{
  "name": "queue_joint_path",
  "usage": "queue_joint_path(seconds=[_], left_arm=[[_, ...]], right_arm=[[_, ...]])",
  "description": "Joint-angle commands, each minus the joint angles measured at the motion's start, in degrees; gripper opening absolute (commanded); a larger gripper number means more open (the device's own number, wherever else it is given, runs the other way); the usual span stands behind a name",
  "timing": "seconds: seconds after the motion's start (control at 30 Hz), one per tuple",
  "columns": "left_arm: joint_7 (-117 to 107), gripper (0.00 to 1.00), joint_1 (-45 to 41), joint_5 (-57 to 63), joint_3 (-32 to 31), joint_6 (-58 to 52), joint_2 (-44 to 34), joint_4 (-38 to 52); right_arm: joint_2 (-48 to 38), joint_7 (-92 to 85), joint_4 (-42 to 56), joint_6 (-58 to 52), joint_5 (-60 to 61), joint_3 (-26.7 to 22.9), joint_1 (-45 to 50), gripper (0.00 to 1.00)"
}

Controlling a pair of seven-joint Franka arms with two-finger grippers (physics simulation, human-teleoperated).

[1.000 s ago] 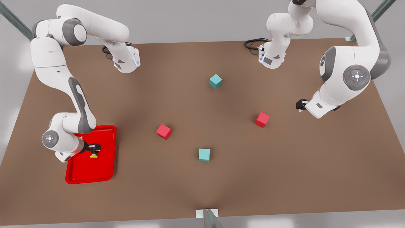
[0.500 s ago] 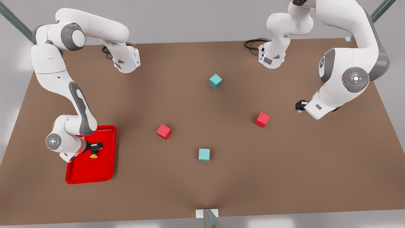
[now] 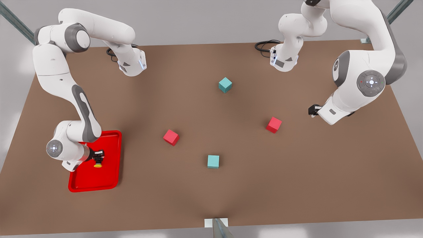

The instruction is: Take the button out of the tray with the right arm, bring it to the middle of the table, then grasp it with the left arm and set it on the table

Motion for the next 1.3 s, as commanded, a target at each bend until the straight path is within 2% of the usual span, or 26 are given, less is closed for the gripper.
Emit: queue_joint_path(seconds=[0.0,0.1,0.23,0.37,0.57,0.73,0.77,0.83,0.9,0.93,0.97,1.07,1.27], left_arm=[[0.0,1.0,0.0,0.0,0.0,0.0,-0.1,0.0],[0.0,1.0,0.0,0.0,0.1,0.0,-0.1,0.0],[0.0,1.0,0.0,0.0,0.0,-0.1,-0.1,0.0],[0.0,1.0,0.0,0.0,0.0,0.0,0.3,0.0],[0.0,1.0,0.0,0.0,0.0,0.0,0.3,0.1],[0.1,1.0,-0.1,0.0,0.0,0.1,0.3,0.0],[0.0,1.0,-0.1,0.0,0.0,0.1,0.6,0.0],[0.0,1.0,-0.1,0.0,0.0,0.2,0.7,0.0],[0.0,1.0,-0.1,0.0,0.0,0.4,1.0,0.1],[0.0,1.0,-0.1,0.0,0.0,0.4,1.0,0.1],[0.1,1.0,-0.1,0.0,0.0,0.4,1.0,0.1],[0.0,1.0,-0.1,0.0,0.0,0.4,1.2,0.1],[0.0,1.0,-0.1,0.1,0.0,1.2,2.4,0.1]], right_arm=[[-0.2,0.2,3.3,-7.3,-0.8,1.1,0.3,0.37],[-0.9,5.1,7.4,-12.3,-0.8,5.7,0.4,0.37],[-1.5,22.0,7.4,-17.0,-0.8,15.6,0.6,0.37],[-1.7,37.9,8.4,-18.1,-0.8,17.7,8.0,0.37],[-0.8,60.4,13.5,-17.3,-0.6,17.0,22.2,0.37],[6.5,77.8,24.7,-15.2,-0.7,16.5,34.2,0.37],[8.2,80.1,27.9,-15.1,-0.5,12.8,39.1,0.37],[12.8,85.0,34.1,-14.2,-0.6,11.4,44.1,0.37],[15.6,90.2,37.3,-11.3,-0.6,6.6,50.8,0.38],[19.4,92.3,43.1,-11.2,-0.6,5.9,53.9,0.38],[21.0,92.7,44.4,-10.4,-0.5,4.3,56.3,0.38],[24.0,95.2,45.4,-6.2,-0.3,1.6,60.7,0.38],[26.9,96.5,47.4,-4.3,-0.1,0.2,63.8,0.43]])
